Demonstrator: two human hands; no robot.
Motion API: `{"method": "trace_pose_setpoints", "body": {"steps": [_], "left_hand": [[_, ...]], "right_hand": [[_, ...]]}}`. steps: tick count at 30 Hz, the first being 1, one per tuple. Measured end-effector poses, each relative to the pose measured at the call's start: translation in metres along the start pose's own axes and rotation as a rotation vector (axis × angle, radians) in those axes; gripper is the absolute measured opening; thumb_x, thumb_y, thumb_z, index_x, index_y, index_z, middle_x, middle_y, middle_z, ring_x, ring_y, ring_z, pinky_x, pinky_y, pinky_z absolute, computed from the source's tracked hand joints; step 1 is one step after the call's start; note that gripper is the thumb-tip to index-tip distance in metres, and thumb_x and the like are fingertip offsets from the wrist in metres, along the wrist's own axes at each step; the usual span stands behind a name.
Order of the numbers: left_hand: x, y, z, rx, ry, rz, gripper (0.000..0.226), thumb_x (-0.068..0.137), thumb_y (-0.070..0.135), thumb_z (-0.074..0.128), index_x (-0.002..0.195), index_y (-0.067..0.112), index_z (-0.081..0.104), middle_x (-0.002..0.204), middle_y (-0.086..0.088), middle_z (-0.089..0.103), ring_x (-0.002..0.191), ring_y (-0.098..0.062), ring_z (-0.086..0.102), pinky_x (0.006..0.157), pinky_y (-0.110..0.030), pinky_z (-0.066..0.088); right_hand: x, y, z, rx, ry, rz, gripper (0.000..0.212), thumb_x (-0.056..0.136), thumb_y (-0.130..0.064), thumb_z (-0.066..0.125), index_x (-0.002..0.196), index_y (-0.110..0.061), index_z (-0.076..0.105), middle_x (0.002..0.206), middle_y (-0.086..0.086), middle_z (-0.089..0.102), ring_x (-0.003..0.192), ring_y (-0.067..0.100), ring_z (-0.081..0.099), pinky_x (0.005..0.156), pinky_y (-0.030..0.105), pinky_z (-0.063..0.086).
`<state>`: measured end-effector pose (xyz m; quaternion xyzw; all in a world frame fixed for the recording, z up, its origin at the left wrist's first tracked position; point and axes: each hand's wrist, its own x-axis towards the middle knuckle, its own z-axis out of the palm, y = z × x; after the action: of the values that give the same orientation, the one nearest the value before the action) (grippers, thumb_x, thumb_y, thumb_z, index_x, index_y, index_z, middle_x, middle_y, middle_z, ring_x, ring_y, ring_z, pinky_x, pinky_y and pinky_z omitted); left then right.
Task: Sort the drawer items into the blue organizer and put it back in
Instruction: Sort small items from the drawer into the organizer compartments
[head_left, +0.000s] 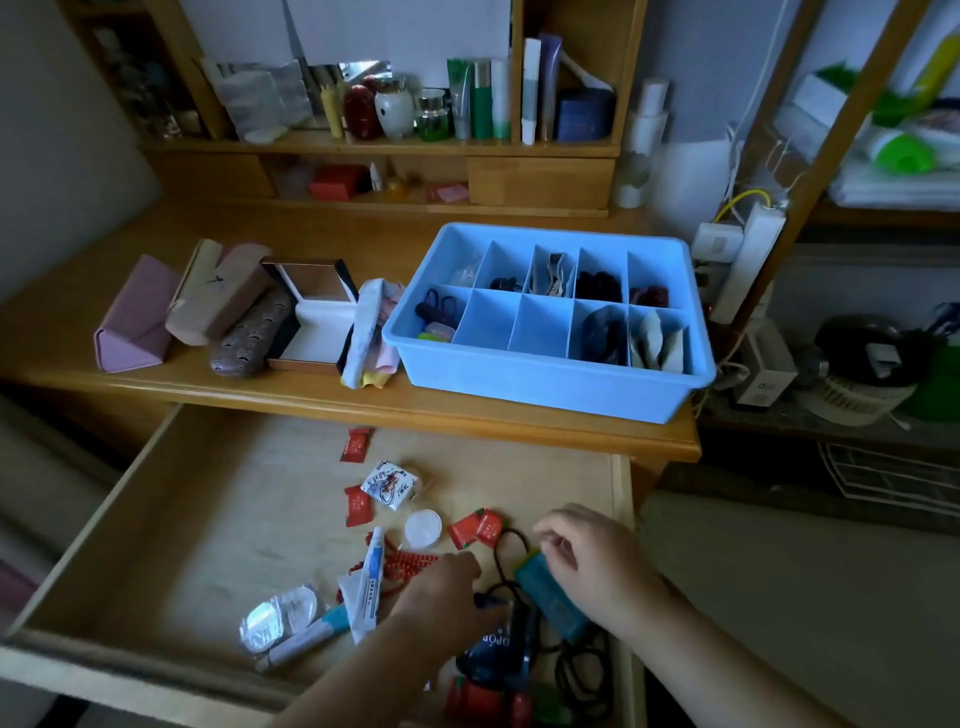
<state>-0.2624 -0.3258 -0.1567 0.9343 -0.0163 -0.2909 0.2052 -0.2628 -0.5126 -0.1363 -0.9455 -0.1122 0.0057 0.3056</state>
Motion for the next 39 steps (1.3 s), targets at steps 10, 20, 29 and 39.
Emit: {"method": "trace_pose_setpoints", "body": {"steps": [10,20,29,39], "left_hand": [[-0.005,0.012,0.015,0.468,0.037,0.153,0.052,0.082,0.036,0.064,0.125,0.016,0.044,0.127,-0.004,0.046,0.116,-0.022,0.05,0.093,-0.035,0.045],[-0.034,0.055,-0.104,-0.365,0.503,0.418,0.024,0.077,0.027,0.072,0.091,0.036,0.054,0.076,0.016,0.067,0.07,0.002,0.065,0.056,-0.017,0.053],[0.059,0.173,-0.187,-0.17,0.607,0.407,0.033,0.085,0.023,0.065,0.115,0.012,0.057,0.064,0.01,0.05,0.056,-0.007,0.049,0.044,-0.017,0.032],[0.051,0.166,-0.204,-0.304,0.682,0.679,0.024,0.083,0.004,0.063,0.076,0.027,0.059,0.079,0.012,0.066,0.084,-0.011,0.066,0.074,-0.029,0.052]], "right_hand": [[-0.011,0.001,0.032,-0.056,-0.28,0.043,0.03,0.087,-0.033,0.055,0.116,-0.028,0.061,0.118,-0.009,0.058,0.108,0.012,0.055,0.088,0.021,0.043],[0.023,-0.016,-0.084,0.387,0.269,-0.05,0.027,0.084,-0.018,0.067,0.101,-0.039,0.065,0.086,-0.016,0.066,0.083,-0.001,0.061,0.072,0.009,0.047],[0.065,-0.002,-0.135,0.005,0.578,-0.086,0.013,0.085,-0.007,0.065,0.096,-0.009,0.07,0.093,0.002,0.067,0.092,0.018,0.06,0.078,0.027,0.046],[0.08,0.0,-0.157,0.523,0.546,0.089,0.022,0.089,-0.014,0.062,0.099,-0.033,0.063,0.091,-0.005,0.066,0.084,0.01,0.062,0.077,0.022,0.053]]}}
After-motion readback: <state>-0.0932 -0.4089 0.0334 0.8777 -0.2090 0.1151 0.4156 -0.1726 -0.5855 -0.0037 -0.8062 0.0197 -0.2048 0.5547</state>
